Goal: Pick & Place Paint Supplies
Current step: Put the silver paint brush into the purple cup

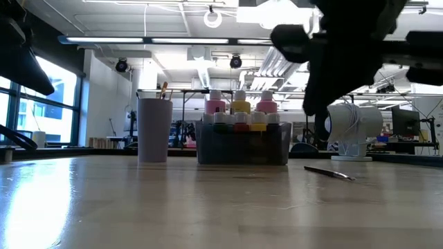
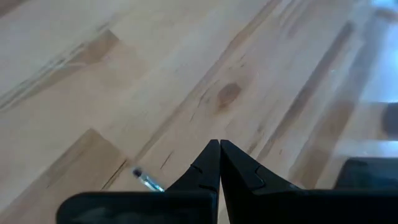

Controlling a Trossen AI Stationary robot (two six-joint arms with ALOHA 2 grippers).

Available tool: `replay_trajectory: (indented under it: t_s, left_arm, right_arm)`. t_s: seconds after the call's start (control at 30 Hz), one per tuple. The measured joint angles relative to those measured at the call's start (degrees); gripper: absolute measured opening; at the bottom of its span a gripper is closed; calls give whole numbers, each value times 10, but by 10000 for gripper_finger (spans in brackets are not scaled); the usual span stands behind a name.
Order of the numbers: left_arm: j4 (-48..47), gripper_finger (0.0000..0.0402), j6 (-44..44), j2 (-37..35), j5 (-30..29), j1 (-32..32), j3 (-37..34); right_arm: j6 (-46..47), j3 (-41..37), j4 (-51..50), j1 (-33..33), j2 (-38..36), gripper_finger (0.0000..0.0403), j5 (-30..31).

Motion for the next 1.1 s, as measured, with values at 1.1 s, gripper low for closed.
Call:
replay_trajectory:
  t_s: [1.1]
  left_arm:
    - [2,0,26,0,-5,0,0]
  right_arm:
    - [-31,38,-119,22,61,56,-54]
